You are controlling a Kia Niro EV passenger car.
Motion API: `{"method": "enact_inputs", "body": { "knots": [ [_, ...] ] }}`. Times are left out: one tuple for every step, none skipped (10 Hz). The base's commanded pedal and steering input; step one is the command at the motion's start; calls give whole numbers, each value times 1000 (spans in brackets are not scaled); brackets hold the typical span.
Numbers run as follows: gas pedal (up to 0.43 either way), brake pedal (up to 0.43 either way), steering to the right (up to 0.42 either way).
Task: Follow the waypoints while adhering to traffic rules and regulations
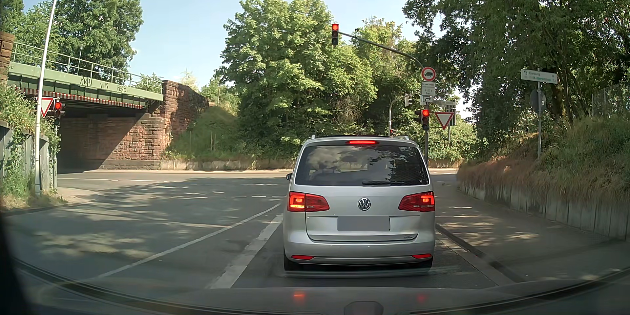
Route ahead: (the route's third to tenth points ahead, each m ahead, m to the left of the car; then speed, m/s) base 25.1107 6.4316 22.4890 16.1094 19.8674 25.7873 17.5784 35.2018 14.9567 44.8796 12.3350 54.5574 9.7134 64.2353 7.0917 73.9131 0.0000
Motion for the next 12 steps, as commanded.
{"method": "enact_inputs", "body": {
  "knots": [
    [0, 207, 5],
    [0, 207, 5],
    [0, 207, 5],
    [0, 207, 5],
    [0, 207, 5],
    [0, 207, 5],
    [0, 207, 5],
    [0, 207, 5],
    [0, 207, 5],
    [0, 207, 5],
    [0, 207, 5],
    [0, 207, 5]
  ]
}}
